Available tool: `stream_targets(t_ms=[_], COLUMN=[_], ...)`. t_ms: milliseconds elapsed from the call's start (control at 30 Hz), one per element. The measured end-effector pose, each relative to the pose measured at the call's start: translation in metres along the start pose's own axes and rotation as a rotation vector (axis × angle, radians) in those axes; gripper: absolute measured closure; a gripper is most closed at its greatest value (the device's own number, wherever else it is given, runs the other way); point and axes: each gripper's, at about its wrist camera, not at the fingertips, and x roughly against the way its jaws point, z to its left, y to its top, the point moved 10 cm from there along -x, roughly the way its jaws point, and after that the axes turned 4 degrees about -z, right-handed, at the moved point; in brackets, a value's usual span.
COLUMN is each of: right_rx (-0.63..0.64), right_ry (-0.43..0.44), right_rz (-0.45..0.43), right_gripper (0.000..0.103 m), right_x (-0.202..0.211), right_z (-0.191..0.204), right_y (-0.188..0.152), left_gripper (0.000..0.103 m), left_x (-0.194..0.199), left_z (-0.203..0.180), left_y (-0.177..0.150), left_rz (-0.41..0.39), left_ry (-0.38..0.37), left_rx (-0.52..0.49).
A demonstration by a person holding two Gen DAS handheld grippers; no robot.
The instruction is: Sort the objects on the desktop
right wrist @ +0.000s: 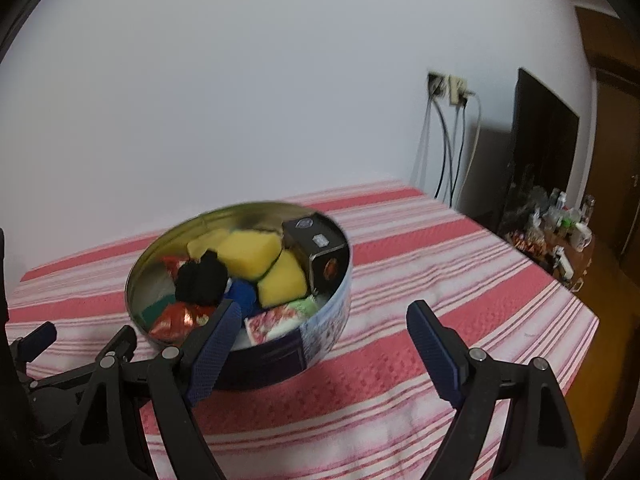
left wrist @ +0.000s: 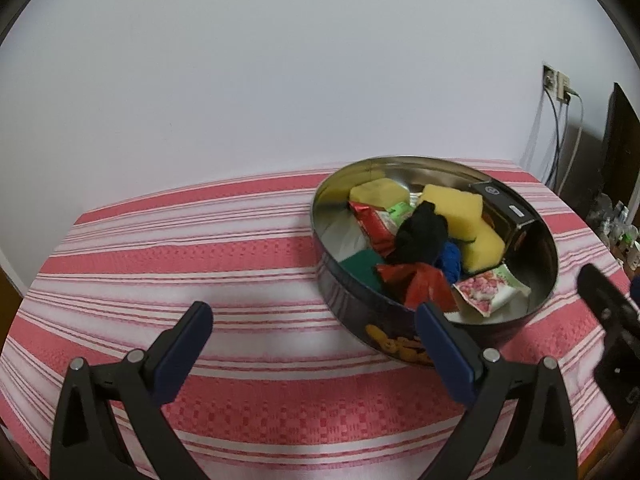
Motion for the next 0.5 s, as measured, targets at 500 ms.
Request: stream_targets(t_ms=[500], right_rx=[-0.001], right_ry=[-0.011], right_rz=[0.158], right_gripper=[0.012], right_x=[0.004], right_z=[0.002], right_y=[-0.013], left_gripper=[0.001], left_x=[0.013], left_z=[0.009], left_y=[-0.004], left_rz=[0.033], left_ry=[0.027], left_rx=[-0.003])
